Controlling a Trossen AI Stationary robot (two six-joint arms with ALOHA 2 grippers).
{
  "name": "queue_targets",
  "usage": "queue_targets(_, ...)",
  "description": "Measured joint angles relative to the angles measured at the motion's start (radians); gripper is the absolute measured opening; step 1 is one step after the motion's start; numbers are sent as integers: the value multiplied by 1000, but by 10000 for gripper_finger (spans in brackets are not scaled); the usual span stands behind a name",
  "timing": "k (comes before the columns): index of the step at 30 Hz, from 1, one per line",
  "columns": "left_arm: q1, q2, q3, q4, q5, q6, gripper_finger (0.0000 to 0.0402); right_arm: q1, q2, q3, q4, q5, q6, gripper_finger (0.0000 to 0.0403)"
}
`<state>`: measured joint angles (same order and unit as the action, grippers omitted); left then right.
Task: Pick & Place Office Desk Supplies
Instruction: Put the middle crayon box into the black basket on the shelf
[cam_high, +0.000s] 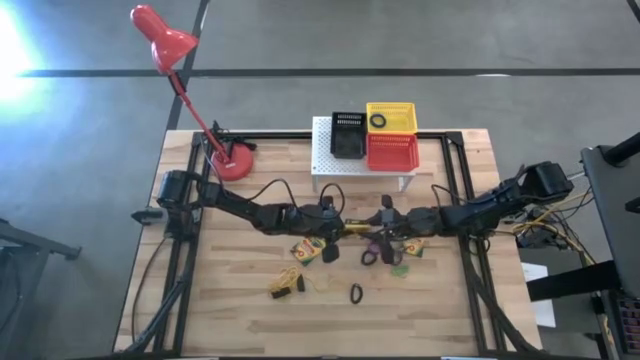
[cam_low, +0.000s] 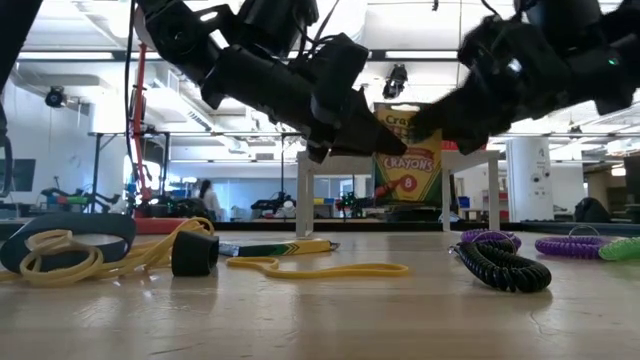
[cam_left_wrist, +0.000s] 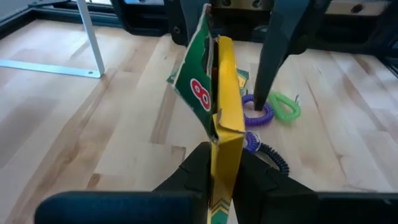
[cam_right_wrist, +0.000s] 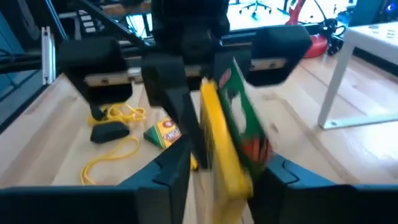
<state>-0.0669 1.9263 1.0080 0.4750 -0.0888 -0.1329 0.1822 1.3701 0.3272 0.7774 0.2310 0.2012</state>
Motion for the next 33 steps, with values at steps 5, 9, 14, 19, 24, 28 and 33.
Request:
queue_targets(5,1,0,0,-20,-1,-13,73,0,-17,57,-182,0,2,62)
queue_targets(9,13,-2,0,-40,-1,-25,115,0,-52,102,-324,2,-1,24)
queue_targets(14,21,-89,11,-175,-3,-36,158,-3,-136,184,-497,8,-48,28)
queue_targets(19,21,-230,8,-365,-63,-27,169,-93,-226,369,-700,11,-242,30)
queue_targets(24,3,-318,-49,-370,-210,-24,165,-316,-208,614,-885,-37,-467,29)
queue_targets(28,-8,-338,-109,-304,-232,-53,164,-553,-111,811,-1019,-269,-539,29)
queue_targets(33,-13,-325,-178,-163,-233,-74,164,-781,59,1009,-1207,-546,-516,29)
